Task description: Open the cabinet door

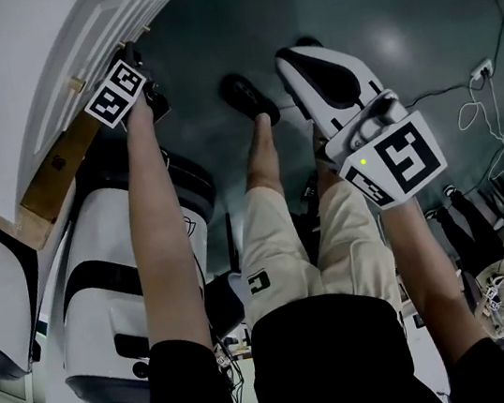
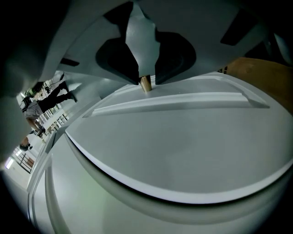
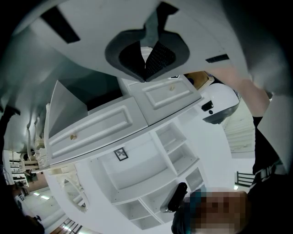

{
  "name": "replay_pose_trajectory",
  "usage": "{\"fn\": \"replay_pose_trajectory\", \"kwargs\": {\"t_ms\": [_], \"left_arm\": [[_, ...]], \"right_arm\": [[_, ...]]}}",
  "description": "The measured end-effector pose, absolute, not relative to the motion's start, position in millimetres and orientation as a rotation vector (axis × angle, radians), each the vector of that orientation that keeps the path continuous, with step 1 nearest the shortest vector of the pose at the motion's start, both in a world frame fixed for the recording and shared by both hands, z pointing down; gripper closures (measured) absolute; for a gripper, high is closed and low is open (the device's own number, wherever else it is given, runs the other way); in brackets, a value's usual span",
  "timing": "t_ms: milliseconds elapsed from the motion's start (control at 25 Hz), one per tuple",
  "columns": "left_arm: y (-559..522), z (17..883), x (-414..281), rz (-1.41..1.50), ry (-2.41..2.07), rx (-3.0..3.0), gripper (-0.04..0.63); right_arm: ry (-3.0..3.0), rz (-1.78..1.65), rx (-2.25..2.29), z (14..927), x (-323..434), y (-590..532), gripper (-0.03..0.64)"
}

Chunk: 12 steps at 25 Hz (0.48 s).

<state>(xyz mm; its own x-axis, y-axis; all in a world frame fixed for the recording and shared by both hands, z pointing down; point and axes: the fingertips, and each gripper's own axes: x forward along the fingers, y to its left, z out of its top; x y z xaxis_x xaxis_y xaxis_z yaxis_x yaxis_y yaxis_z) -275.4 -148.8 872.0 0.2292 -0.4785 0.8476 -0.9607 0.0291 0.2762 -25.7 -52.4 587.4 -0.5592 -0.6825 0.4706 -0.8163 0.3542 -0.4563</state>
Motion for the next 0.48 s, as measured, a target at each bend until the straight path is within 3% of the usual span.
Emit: {"fn": "replay_pose_trajectory", "kwargs": {"t_ms": [160,480], "left_arm": [[-150.2,872.7,-271.2,0.683,-1.386,1.576,0.503],[-148.5,873.9,-272.2,0.645,-1.408,1.533,0.509]], "right_arm": [[-2.409,0.996,1.363,586.5,-22.0,-51.9,0.598],[-2.415,1.003,1.352,587.3,-25.3,-50.0,0.598]]}}
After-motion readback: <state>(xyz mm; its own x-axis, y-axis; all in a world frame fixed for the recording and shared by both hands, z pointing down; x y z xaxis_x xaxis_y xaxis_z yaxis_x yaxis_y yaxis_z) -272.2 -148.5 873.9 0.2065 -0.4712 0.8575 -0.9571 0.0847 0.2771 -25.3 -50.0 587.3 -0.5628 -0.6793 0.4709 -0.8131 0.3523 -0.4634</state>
